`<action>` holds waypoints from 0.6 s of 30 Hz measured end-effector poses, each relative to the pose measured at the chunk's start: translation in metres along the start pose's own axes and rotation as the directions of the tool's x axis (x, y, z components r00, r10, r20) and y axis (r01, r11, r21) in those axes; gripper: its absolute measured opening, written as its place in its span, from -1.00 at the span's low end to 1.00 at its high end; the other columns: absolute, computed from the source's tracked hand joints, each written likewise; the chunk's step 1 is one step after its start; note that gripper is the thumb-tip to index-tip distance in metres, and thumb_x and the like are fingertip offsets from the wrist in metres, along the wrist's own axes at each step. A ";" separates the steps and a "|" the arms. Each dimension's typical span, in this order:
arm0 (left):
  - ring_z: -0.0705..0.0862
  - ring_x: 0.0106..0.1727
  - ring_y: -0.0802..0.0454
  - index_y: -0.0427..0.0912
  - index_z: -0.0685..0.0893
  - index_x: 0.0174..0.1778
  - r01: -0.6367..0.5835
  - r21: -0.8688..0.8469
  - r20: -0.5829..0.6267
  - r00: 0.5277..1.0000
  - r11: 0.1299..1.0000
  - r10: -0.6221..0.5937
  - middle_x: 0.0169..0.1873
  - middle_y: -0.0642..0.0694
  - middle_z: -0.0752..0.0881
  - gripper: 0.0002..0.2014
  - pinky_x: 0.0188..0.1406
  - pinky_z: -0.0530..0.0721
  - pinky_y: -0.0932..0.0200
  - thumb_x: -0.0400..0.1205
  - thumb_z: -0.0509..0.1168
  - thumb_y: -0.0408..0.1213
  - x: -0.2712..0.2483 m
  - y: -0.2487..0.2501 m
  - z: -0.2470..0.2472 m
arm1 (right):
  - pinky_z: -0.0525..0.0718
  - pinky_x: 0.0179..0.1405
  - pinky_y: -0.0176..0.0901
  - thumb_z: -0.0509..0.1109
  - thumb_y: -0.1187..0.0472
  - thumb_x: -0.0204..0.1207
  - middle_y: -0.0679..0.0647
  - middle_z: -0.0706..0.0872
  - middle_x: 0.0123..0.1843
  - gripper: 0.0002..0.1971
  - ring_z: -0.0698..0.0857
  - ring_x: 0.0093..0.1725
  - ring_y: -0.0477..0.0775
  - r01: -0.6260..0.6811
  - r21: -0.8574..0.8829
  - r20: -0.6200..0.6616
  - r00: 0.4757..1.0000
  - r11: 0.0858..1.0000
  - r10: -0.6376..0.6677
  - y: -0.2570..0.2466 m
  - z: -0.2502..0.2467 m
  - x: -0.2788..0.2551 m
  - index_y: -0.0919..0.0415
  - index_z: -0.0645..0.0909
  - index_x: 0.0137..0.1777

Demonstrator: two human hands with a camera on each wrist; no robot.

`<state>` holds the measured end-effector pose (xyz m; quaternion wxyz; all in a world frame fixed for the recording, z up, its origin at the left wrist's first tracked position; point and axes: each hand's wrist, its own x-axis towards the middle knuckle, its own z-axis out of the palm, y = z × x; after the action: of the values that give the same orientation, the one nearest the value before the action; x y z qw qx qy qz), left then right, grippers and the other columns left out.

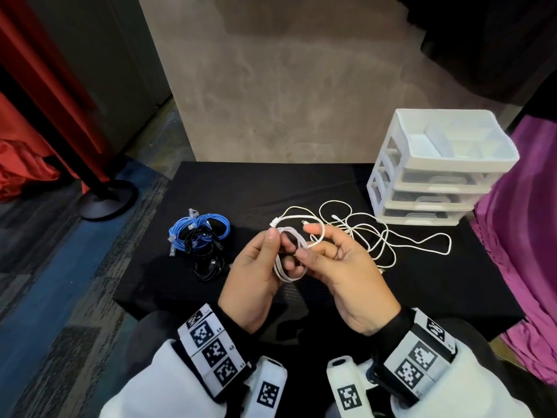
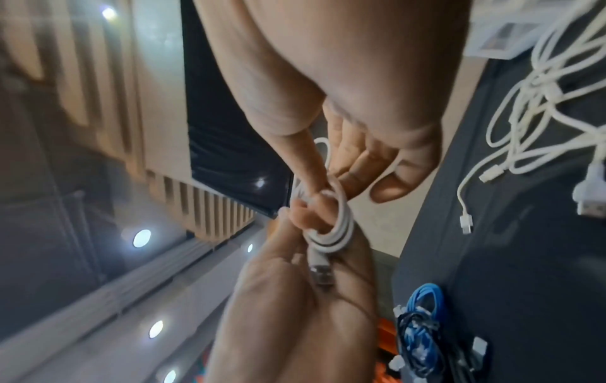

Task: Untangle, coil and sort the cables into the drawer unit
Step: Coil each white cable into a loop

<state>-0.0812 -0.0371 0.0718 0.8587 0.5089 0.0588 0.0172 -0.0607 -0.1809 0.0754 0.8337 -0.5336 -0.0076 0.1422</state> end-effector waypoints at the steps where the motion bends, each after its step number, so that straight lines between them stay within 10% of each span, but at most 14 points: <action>1: 0.58 -0.37 0.07 -0.31 0.62 -0.09 -0.049 0.101 -0.019 0.999 0.994 0.051 -0.33 -0.12 0.65 -0.67 -0.21 0.72 0.12 0.80 0.17 -0.12 -0.001 -0.003 0.000 | 0.74 0.05 -0.05 0.52 0.49 0.54 0.20 0.85 -0.19 -0.61 0.85 -0.14 0.12 -0.016 0.021 -0.015 1.000 1.000 0.016 0.000 -0.001 0.001 0.30 0.64 0.35; 9: 0.80 0.01 -0.09 -0.18 0.78 0.08 -0.296 0.539 0.069 0.948 0.789 0.309 -0.06 -0.13 0.82 -0.73 0.08 0.75 -0.04 0.83 0.20 -0.16 0.007 -0.013 -0.013 | 0.64 0.21 0.07 0.33 0.32 0.72 0.16 0.79 -0.14 -0.70 0.78 -0.10 0.10 -0.220 0.101 0.121 0.971 0.970 0.208 -0.006 -0.003 -0.002 0.33 0.75 0.36; 13: 0.73 -0.29 0.06 -0.24 0.76 0.02 -0.240 0.454 0.111 0.971 0.858 0.213 -0.22 0.01 0.78 -0.73 -0.18 0.72 0.16 0.77 0.20 -0.17 0.007 -0.005 -0.008 | 0.62 0.06 0.01 0.26 0.33 0.72 0.11 0.47 -0.34 -0.67 0.65 -0.17 0.10 -0.231 0.121 0.173 0.962 0.965 0.209 -0.010 -0.007 -0.002 0.36 0.72 0.39; 18: 0.71 -0.35 0.02 -0.32 0.69 -0.07 -0.236 0.466 0.057 0.970 0.853 0.238 -0.31 -0.02 0.75 -0.70 -0.24 0.74 0.13 0.76 0.21 -0.15 0.013 0.002 -0.013 | 0.70 -0.09 -0.09 0.34 0.47 0.72 0.14 0.75 -0.02 -0.67 0.67 0.03 0.18 -0.019 -0.092 0.117 0.993 0.996 0.029 -0.001 -0.011 0.000 0.25 0.61 0.43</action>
<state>-0.0699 -0.0238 0.0666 0.7012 0.7046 -0.0006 0.1088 -0.0588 -0.1909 0.0721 0.8048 -0.5617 -0.0570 0.1831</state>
